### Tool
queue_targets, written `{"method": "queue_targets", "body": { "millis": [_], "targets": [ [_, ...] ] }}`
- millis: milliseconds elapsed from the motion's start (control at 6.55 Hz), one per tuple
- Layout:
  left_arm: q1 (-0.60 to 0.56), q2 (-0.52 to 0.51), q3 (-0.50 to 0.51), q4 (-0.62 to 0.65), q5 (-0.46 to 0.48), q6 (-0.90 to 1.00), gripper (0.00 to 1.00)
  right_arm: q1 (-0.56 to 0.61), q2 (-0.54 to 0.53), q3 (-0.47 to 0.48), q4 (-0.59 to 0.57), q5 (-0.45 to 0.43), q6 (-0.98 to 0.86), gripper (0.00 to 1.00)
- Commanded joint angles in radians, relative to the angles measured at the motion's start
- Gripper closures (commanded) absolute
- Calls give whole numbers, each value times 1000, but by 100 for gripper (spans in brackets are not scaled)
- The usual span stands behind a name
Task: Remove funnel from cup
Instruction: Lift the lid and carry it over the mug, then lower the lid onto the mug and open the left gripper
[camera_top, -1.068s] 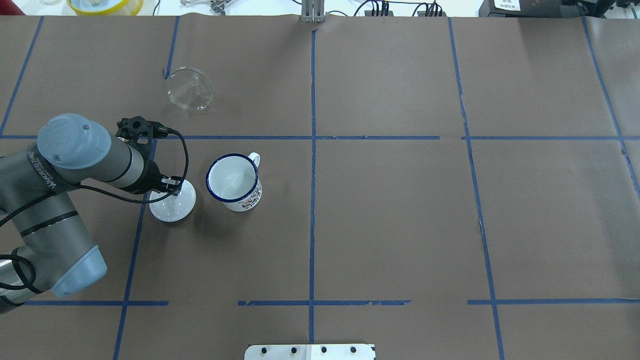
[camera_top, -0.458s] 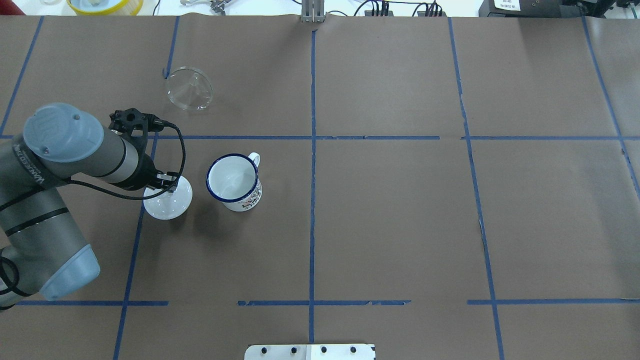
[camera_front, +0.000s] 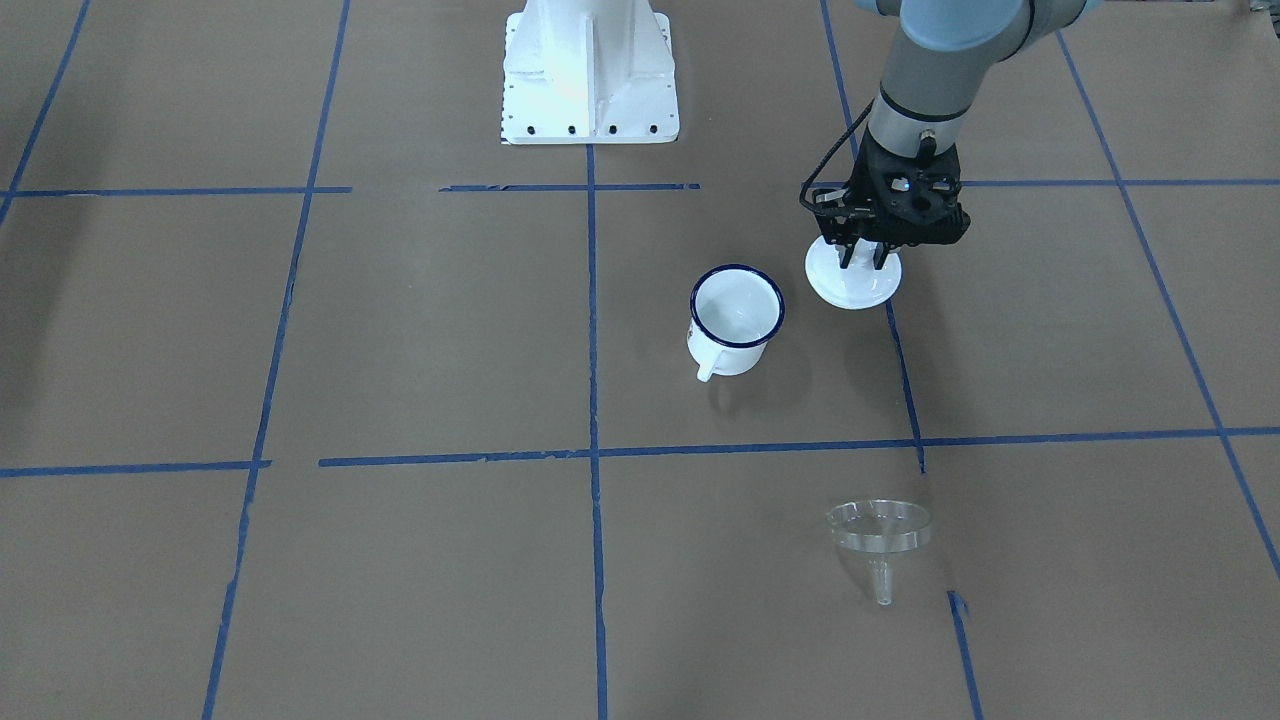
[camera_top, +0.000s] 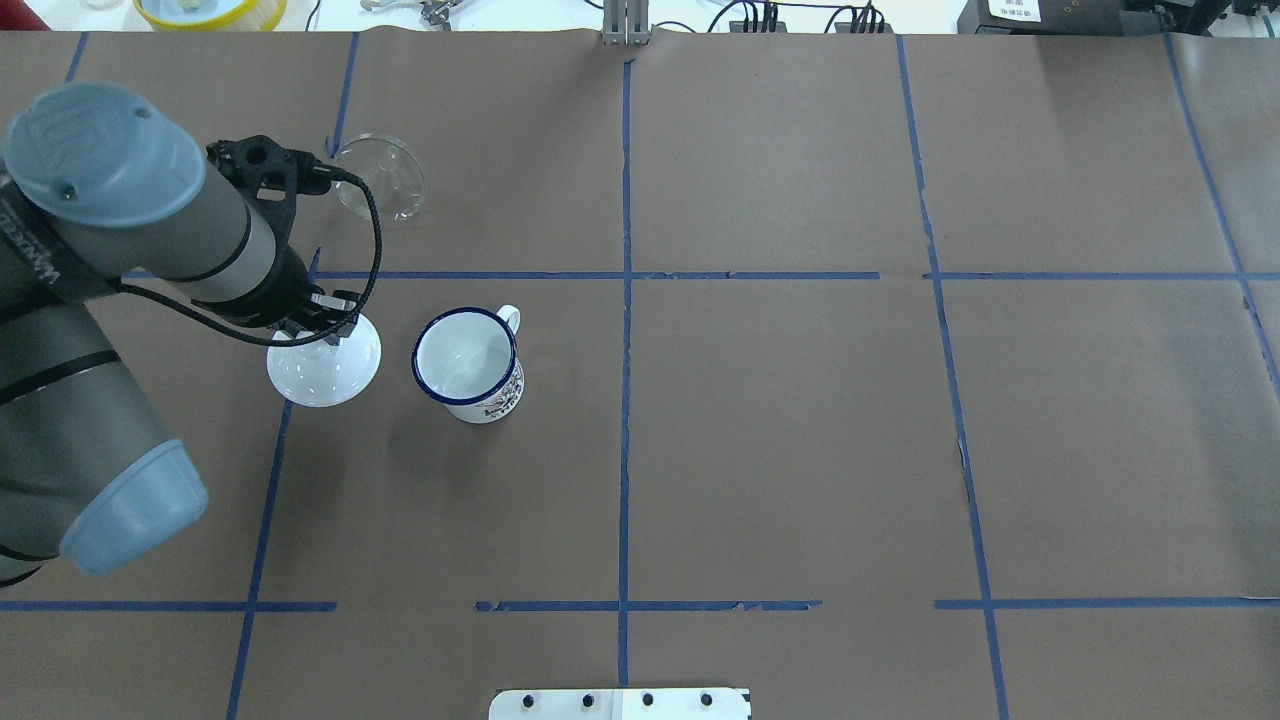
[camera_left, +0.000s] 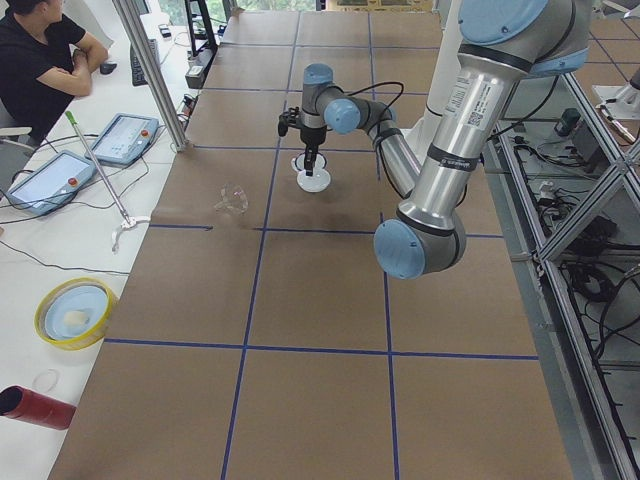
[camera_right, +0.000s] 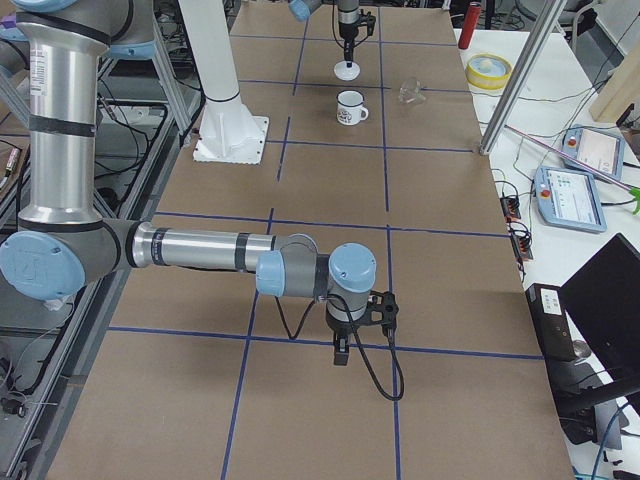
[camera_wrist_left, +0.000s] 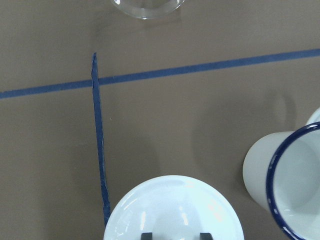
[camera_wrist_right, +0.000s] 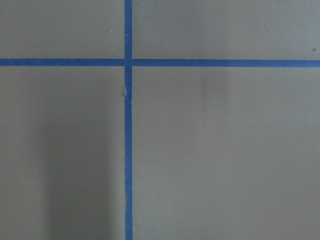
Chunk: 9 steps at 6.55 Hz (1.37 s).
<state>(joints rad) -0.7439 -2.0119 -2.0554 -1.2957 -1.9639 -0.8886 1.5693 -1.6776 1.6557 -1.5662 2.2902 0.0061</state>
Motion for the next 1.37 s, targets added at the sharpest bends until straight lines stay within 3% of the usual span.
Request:
{"method": "queue_targets", "body": {
  "millis": [0,458,1221],
  "targets": [
    [-12,-117,38,56,-70,-4,100,0,-1,1,0,0,0,0],
    [35,-197,184,-40,-70,-71,100,0,-1,0,0,0,0,0],
    [54,-200,260,-124,-66,-79,100,0,1,1,0,0,0,0]
  ]
}}
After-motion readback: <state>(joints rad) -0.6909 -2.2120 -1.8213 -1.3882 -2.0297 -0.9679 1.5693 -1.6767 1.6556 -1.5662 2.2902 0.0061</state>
